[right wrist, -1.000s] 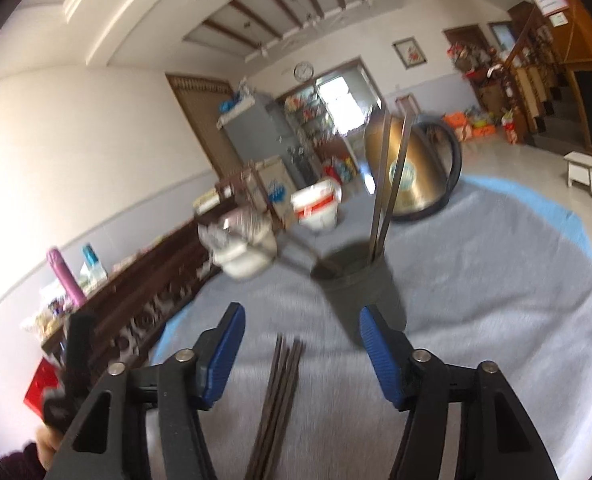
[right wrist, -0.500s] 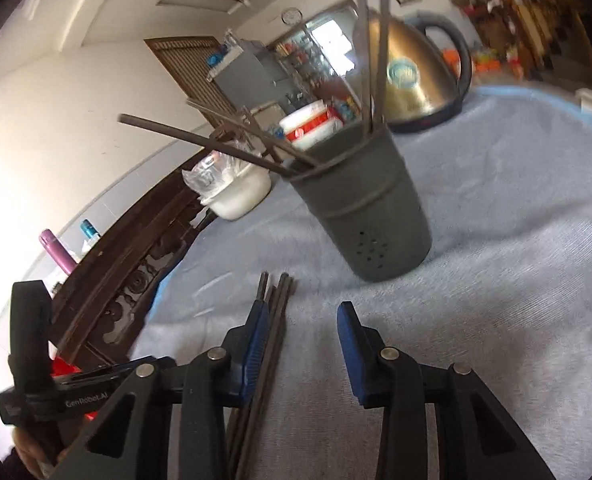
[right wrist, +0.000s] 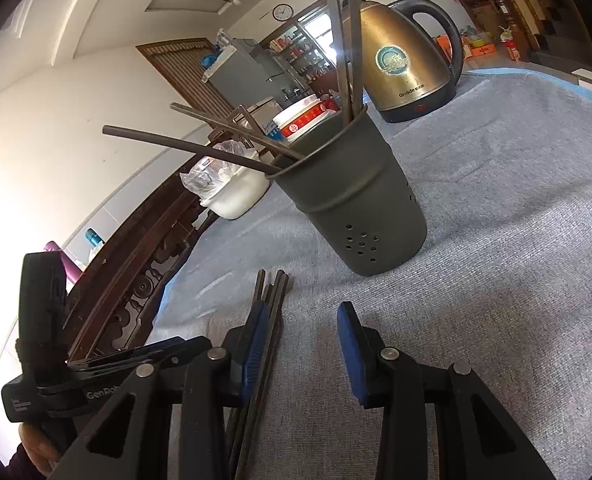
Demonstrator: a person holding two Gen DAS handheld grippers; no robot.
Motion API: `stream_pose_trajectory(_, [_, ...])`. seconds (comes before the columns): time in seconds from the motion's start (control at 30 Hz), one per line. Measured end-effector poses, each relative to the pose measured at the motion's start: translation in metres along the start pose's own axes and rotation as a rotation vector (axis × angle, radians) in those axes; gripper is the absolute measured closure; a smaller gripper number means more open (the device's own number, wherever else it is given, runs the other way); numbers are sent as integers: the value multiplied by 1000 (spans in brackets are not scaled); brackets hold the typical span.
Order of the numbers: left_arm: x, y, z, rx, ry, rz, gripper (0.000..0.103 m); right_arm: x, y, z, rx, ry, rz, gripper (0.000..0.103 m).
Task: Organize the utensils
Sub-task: 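Lower both open tools over the dark chopsticks lying on the cloth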
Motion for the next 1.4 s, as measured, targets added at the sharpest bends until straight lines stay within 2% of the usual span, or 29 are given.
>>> stream_pose_trajectory(0.33, [3,9,2,-18,-1,15,53,2,0,0,-9,10,-7,64])
stream_pose_trajectory(0.4, [3,10,2,-26,-5,1,53,3,1,0,-10,13,-10,64])
stream_pose_trajectory(0.6, [-1,24,4,-98,-68,-100,53,4,3,0,-18,20,-19,64])
stream_pose_trajectory(0.9, [2,34,4,-125,-96,-112,53,5,3,0,-22,24,-24,63])
stream_pose_trajectory(1.4, [6,33,2,-105,-99,-113,53,6,2,0,-14,31,-31,63])
Point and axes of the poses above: each gripper's, at about its wrist camera, not at the fingertips, and y roughly the way its jaws point, x to its right, z to its top, the point moved 5 cm from there along y, roughly the way its jaws point, and after that the axes turned 1 degree about -z, right-handed, at the moved point
